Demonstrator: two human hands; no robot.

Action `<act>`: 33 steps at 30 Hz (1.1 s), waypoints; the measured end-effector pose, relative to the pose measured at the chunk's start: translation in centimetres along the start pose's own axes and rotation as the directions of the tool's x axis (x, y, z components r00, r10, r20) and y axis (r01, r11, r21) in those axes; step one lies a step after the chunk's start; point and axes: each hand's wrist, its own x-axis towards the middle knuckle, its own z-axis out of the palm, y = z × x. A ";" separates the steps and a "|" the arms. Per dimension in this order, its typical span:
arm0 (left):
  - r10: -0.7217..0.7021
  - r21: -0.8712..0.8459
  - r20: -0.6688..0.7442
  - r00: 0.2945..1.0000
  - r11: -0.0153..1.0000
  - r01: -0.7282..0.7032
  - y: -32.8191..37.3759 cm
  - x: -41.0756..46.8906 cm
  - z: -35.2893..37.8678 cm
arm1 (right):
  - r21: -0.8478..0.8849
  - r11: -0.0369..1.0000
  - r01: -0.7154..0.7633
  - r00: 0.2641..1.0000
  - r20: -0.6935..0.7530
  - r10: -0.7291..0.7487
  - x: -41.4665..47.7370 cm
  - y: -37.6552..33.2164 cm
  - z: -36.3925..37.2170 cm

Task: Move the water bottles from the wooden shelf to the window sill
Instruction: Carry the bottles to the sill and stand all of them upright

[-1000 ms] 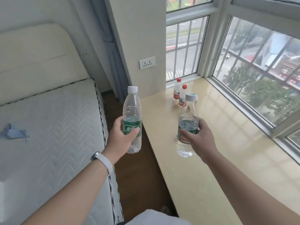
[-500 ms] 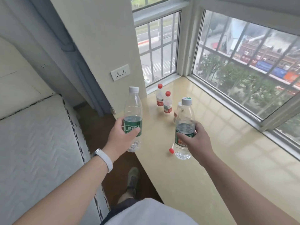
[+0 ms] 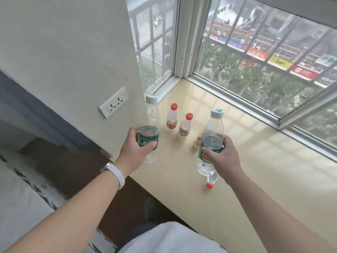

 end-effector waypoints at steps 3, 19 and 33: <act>0.021 0.019 0.046 0.999 1.000 -0.022 -0.4 3.1 -1.7 | -0.021 0.999 -0.031 0.998 -0.049 0.030 1.0 -1.2 2.4; -0.068 0.129 0.173 0.982 0.991 0.046 -5.7 12.7 0.5 | -0.071 0.993 -0.099 0.992 -0.084 0.093 6.0 1.1 10.0; -0.009 0.237 0.287 0.958 0.969 -0.062 -14.1 18.5 6.6 | -0.041 0.999 -0.026 0.976 -0.217 0.017 11.4 10.4 17.1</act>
